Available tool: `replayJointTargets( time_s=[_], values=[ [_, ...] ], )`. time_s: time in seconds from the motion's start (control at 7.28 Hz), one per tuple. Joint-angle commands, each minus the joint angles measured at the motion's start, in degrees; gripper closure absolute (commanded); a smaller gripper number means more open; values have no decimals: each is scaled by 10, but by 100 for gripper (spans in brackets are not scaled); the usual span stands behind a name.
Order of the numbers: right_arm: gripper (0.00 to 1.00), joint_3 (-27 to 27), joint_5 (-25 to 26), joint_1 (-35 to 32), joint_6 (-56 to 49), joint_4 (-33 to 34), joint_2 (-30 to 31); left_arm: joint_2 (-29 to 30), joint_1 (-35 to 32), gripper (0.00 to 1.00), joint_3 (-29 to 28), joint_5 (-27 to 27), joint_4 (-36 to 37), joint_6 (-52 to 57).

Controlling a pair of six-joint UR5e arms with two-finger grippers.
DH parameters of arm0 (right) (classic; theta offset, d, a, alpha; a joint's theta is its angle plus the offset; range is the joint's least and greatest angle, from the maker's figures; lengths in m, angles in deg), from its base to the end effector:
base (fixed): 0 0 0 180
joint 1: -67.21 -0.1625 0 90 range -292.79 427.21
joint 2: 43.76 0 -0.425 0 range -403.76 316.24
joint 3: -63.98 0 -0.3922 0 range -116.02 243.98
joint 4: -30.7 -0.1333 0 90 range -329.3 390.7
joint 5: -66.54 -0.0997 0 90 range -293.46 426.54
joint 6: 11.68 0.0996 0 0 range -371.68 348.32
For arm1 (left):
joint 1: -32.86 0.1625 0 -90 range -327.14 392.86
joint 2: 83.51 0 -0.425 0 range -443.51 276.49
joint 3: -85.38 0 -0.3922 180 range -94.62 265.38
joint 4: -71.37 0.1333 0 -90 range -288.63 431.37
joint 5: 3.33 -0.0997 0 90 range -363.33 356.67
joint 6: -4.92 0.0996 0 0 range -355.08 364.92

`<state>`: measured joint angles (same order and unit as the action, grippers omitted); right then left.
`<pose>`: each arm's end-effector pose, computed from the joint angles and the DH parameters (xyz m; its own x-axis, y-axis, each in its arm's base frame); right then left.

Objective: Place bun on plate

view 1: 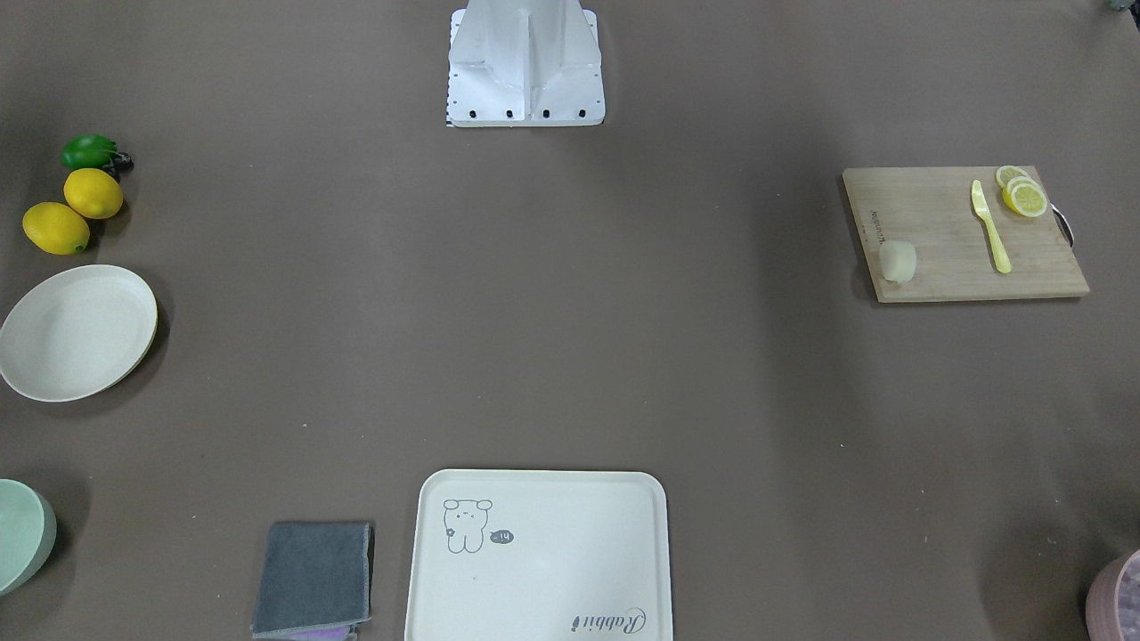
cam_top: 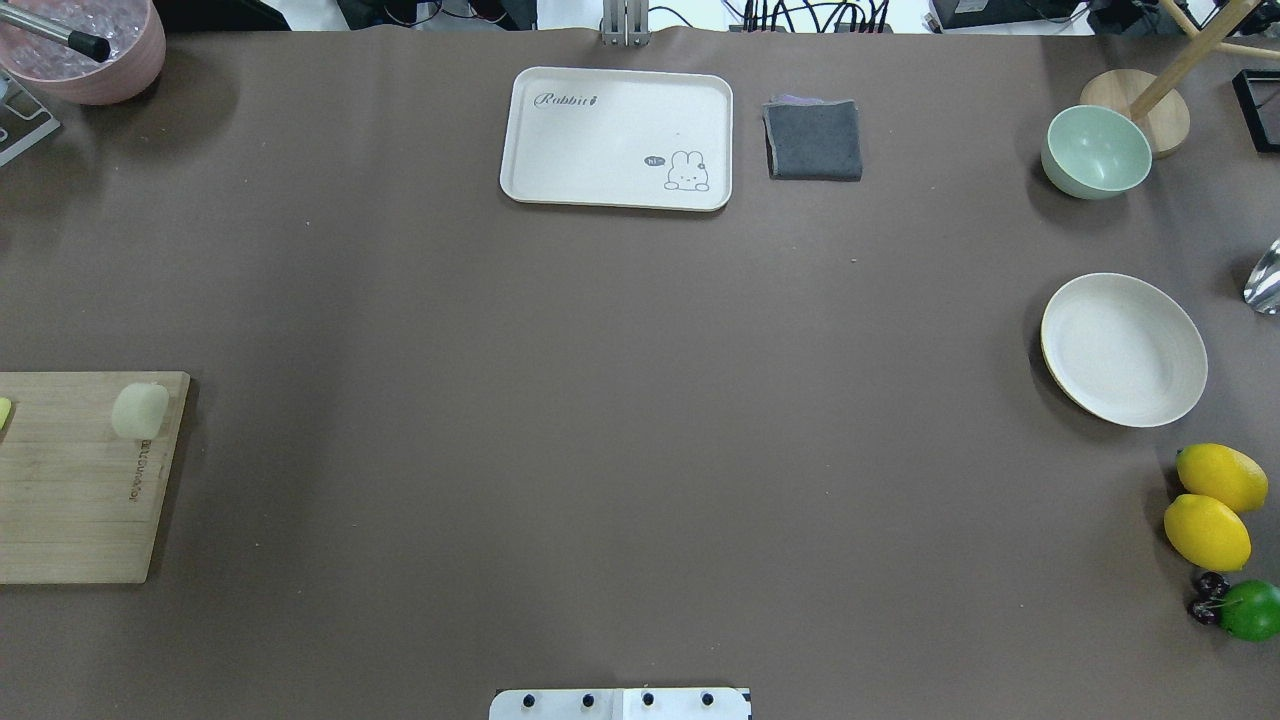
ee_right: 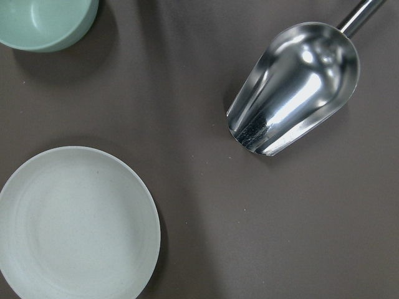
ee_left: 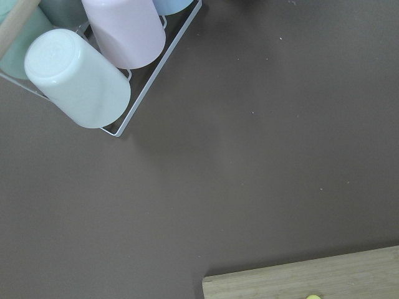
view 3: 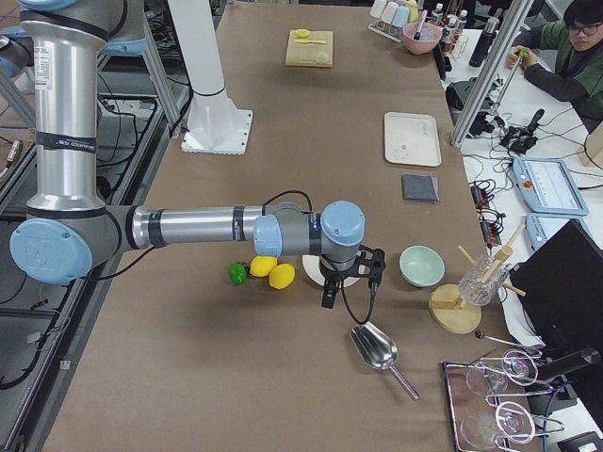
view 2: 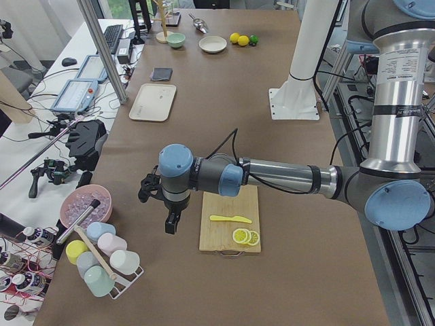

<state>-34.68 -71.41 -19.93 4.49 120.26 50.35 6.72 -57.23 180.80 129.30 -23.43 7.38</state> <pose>0.0360 -0.4680 0.6131 0.6532 0.1830 0.7347 -0.1377 0.9829 -0.1225 -0.0666 -0.5032 0.6029 0.7353 0.1638 -0.6576 -0.0300 0.9773 0.2098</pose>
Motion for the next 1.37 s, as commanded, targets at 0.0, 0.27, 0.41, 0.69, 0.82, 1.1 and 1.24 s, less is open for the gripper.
replayJointTargets(
  time_s=[0.0,0.27,0.41,0.69,0.82,1.1,1.24],
  values=[
    [0,0,1,0,0,0,0,0,0,2,1,0,1,0],
    [0,0,0,0,0,0,1,1,0,2,1,0,1,0],
    [0,0,0,0,0,0,0,1,0,2,0,0,1,0],
    [0,-1,-6,-1,2,-1,-4,1,0,2,1,0,1,0],
    [0,-12,-7,-1,2,-4,-12,4,0,2,0,-1,1,0],
    [0,-16,0,-2,4,-4,-36,7,0,2,0,0,1,0],
    [0,-12,5,-1,6,-4,-33,7,0,2,1,0,1,0]
  ],
)
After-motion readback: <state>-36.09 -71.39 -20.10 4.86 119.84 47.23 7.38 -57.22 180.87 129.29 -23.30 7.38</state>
